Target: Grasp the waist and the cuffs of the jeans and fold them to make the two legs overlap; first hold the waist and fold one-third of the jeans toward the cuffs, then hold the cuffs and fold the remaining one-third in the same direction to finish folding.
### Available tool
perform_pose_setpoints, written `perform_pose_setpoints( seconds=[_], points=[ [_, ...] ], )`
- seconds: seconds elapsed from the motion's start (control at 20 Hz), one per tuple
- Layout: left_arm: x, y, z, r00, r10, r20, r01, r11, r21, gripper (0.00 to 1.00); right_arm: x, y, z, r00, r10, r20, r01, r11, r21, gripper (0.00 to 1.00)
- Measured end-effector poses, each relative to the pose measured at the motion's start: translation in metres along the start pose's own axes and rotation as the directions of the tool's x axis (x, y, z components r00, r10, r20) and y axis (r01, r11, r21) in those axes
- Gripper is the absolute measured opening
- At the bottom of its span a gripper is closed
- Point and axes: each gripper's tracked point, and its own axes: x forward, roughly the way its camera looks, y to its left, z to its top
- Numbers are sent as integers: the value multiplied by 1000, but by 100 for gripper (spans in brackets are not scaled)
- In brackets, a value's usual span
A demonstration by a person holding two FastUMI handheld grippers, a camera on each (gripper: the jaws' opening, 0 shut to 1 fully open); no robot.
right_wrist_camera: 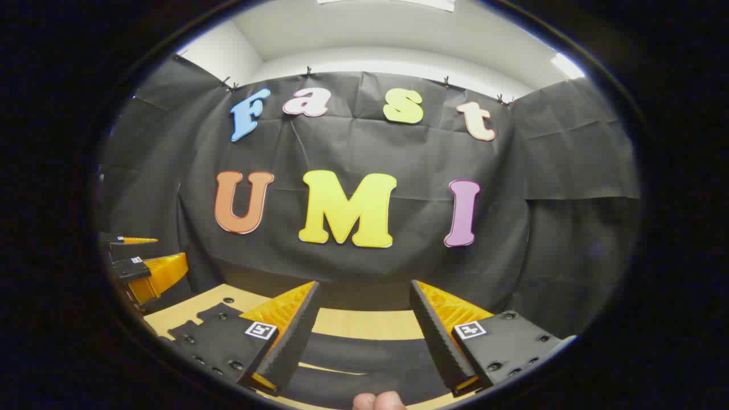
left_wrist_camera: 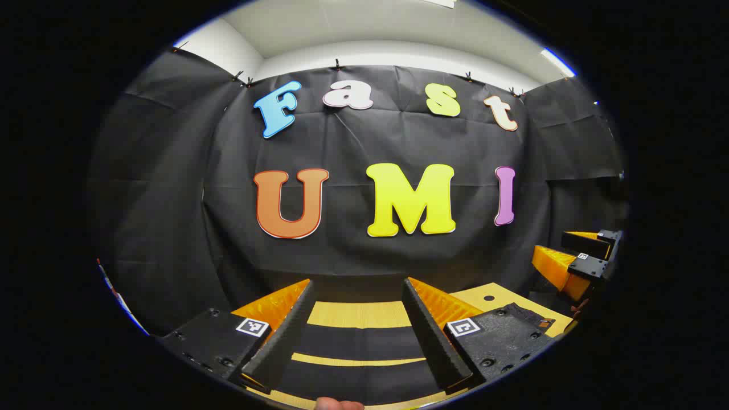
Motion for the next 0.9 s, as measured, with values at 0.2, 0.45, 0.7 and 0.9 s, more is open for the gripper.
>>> perform_pose_setpoints(
  seconds=[0.2, 0.45, 0.7, 0.9],
  points=[
    [0, 1, 1, 1000, 4, 8, -4, 1000, 11, 98, 0, 0, -1, 1000, 9, 1, -9, 1000, 3, 96],
    [0, -2, 1, 1000, 3, 5, -3, 1000, 12, 98, -1, -2, -1, 1000, 17, 0, -17, 1000, -4, 96],
    [3, -2, 0, 1000, 5, 1, -5, 1000, 18, 98, -1, -11, -2, 1000, 6, -1, -6, 1000, 8, 96],
    [7, 4, -4, 1000, 22, -14, -22, 1000, 18, 98, 1, -30, -6, 1000, -23, -9, 23, 1000, 14, 96]
  ],
)
